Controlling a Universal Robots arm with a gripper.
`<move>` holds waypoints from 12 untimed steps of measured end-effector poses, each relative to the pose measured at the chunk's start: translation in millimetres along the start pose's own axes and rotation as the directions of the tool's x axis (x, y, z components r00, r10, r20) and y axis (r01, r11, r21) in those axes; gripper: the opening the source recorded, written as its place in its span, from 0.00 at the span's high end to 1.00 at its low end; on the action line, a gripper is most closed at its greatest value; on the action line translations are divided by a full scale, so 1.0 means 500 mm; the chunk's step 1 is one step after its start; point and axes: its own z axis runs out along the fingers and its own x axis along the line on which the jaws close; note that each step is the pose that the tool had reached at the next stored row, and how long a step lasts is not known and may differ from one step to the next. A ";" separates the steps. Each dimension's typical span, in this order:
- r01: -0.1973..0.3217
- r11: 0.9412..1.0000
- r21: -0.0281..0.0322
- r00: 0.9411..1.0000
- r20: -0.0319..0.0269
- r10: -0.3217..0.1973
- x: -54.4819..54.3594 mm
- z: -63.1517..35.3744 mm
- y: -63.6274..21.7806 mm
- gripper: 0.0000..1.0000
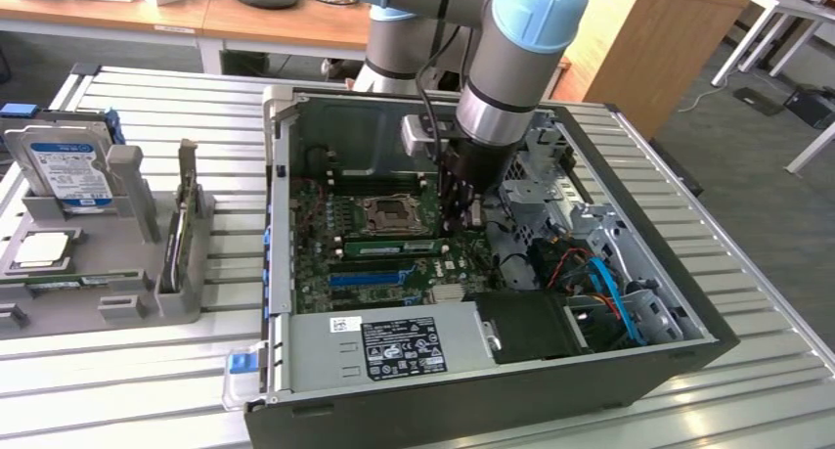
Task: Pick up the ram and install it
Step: 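Press down the ram until it locks into place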
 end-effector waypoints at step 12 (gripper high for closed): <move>0.000 1.000 0.000 1.000 0.000 0.000 -0.004 0.002 0.000 0.89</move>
